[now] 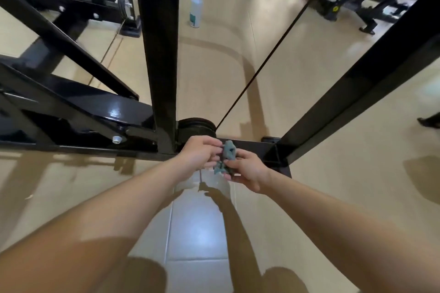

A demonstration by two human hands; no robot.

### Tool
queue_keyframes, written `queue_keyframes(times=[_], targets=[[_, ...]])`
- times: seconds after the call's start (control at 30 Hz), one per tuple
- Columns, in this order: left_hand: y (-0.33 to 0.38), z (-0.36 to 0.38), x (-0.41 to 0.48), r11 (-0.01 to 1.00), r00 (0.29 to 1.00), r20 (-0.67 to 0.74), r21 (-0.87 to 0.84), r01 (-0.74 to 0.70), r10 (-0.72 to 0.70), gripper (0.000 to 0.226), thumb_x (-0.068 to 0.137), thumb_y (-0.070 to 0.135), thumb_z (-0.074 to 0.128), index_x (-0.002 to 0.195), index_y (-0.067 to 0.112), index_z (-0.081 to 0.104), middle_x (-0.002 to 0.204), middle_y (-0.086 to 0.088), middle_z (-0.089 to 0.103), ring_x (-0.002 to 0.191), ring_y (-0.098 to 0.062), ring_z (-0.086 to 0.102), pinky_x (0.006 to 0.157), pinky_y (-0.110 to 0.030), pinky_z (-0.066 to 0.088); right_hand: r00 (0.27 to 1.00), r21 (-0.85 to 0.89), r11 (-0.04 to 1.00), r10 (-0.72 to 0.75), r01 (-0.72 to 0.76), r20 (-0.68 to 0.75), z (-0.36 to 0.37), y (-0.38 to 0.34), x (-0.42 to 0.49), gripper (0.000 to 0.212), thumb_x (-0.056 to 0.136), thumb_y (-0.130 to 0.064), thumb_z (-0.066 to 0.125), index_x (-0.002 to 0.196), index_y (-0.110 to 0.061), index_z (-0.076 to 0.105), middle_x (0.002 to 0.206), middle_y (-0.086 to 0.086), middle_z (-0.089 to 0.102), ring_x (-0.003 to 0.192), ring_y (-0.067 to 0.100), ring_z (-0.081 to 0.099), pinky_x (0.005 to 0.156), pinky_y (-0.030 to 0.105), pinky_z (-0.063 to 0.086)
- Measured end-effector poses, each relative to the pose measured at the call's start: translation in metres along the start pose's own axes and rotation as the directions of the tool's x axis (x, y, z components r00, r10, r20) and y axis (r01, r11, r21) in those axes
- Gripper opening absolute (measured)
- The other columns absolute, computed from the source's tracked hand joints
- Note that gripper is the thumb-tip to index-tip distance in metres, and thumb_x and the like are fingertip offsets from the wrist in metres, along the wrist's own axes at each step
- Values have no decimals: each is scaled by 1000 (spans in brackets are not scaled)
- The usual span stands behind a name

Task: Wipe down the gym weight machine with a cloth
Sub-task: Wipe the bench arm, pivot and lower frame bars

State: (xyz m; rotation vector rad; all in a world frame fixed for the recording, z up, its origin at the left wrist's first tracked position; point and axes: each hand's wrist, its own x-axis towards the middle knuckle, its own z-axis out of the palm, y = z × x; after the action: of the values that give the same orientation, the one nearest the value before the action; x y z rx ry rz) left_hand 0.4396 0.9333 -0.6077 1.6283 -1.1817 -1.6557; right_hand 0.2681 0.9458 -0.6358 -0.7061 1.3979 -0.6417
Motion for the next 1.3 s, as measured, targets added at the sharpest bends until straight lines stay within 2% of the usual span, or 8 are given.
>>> queue_keyframes(times=[0.1, 0.23, 0.3, 0.4, 0.7, 0.87, 1.1, 1.3], targets=[[-5, -3, 2, 844, 951, -35, 472, -255, 307, 37, 94, 8, 62, 127, 24, 67, 121, 7, 70, 114, -11, 63, 102, -35, 52, 959, -142, 986, -120, 85, -257, -23, 9, 17, 22, 94, 0, 63, 110, -14, 67, 110, 15, 70, 91, 25, 69, 67, 31, 57], [-4, -19, 8, 478, 784, 25, 781, -403, 620, 45, 93, 12, 60, 137, 22, 59, 136, 5, 58, 127, -16, 49, 109, -36, 42, 745, -655, 745, -509, 130, -431, -49, 20, 42, 42, 93, -11, 65, 134, -16, 60, 127, 3, 64, 117, 24, 60, 97, 31, 46], [-4, -27, 14, 323, 753, 66, 876, -357, 654, 52, 93, 14, 59, 144, 19, 52, 145, 0, 53, 132, -21, 44, 112, -39, 40, 779, -771, 625, -543, 124, -315, -54, 27, 56, 55, 96, -19, 64, 148, -17, 47, 146, 4, 52, 134, 23, 48, 113, 36, 39], [-9, -29, 17, 218, 837, 84, 947, -236, 541, 63, 96, 20, 57, 155, 16, 36, 155, -5, 41, 140, -24, 37, 115, -39, 37, 913, -955, 296, -390, 5, -116, -48, 46, 71, 67, 98, -33, 59, 158, -27, 28, 164, 3, 29, 148, 28, 28, 120, 46, 30], [-16, -20, 16, 87, 871, 124, 979, -187, 475, 74, 92, 20, 60, 158, 8, 27, 158, -12, 35, 143, -28, 32, 113, -38, 40, 858, -978, -51, -471, 204, 204, -24, 43, 90, 67, 92, -25, 64, 153, -24, 38, 166, 4, 22, 151, 27, 22, 120, 44, 25], [-19, -22, 13, 69, 872, 139, 979, -193, 470, 80, 88, 19, 63, 158, 9, 26, 161, -13, 31, 145, -29, 31, 114, -39, 37, 866, -994, -61, -488, 86, 105, -60, 40, 90, 62, 96, -25, 55, 155, -25, 34, 163, 2, 30, 149, 26, 27, 121, 42, 23], [-27, -23, 7, 55, 862, 151, 978, -203, 484, 84, 78, 19, 68, 154, 4, 36, 161, -19, 32, 147, -35, 33, 120, -45, 33, 793, -958, 169, -538, -230, -285, -93, 56, 80, 46, 96, -29, 51, 140, -15, 48, 149, 12, 42, 134, 33, 39, 110, 45, 32], [-26, -23, 3, 27, 861, 182, 975, -221, 474, 80, 82, 24, 68, 154, 13, 38, 163, -20, 29, 150, -36, 29, 119, -46, 33, 852, -997, 72, -521, -12, -48, -55, 58, 81, 65, 96, -32, 54, 155, -19, 30, 159, 14, 32, 143, 33, 33, 118, 45, 27]])
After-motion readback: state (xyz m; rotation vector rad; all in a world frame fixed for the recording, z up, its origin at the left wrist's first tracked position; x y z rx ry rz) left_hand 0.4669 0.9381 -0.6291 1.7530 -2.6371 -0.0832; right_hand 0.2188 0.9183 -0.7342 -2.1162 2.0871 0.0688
